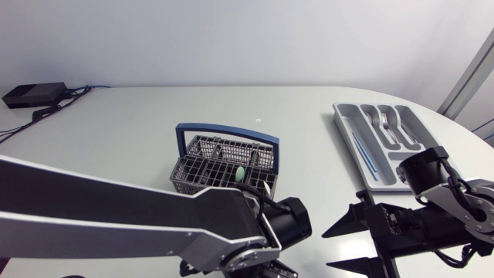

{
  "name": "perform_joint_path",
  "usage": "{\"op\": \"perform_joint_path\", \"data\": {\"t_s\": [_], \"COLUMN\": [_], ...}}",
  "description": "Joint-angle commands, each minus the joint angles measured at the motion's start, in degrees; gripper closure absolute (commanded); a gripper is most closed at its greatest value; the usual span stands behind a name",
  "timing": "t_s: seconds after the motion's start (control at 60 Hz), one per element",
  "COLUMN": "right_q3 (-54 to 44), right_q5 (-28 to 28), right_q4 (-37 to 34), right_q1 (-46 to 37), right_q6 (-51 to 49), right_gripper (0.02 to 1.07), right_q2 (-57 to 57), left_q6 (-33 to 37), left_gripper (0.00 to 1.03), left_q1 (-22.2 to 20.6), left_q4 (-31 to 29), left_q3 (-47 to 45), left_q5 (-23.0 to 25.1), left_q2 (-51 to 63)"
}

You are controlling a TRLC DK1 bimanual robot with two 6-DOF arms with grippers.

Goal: Unload the cutlery basket into the drawer organizer.

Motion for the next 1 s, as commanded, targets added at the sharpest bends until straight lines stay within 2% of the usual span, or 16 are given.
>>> {"op": "perform_joint_path", "data": {"t_s": [0.0,0.4,0.8,0.917,0.983], "right_q3": [-1.15,-1.32,-1.32,-1.5,-1.5], "right_q5": [-0.5,-0.59,-0.59,-0.59,-0.59], "right_q4": [0.24,-0.03,-0.03,-0.2,-0.29], "right_q1": [-0.43,-0.61,-0.69,-1.04,-1.31], "right_q6": [-1.4,-1.67,-2.02,-2.37,-2.64], "right_gripper": [0.43,0.43,0.43,0.43,0.43], "right_q2": [0.65,0.74,1.0,1.09,1.09], "left_q6": [2.27,3.59,3.23,2.88,2.88], "left_gripper": [0.69,0.69,0.7,0.86,0.89], "left_q1": [0.34,-0.09,-1.33,-1.24,-1.06], "left_q4": [-1.25,-1.86,-2.04,-1.86,-1.77], "left_q3": [-1.41,-0.97,-0.79,-0.26,0.09], "left_q5": [-0.43,-2.54,-2.63,-2.63,-2.72], "left_q2": [0.74,1.61,2.58,3.55,3.72]}}
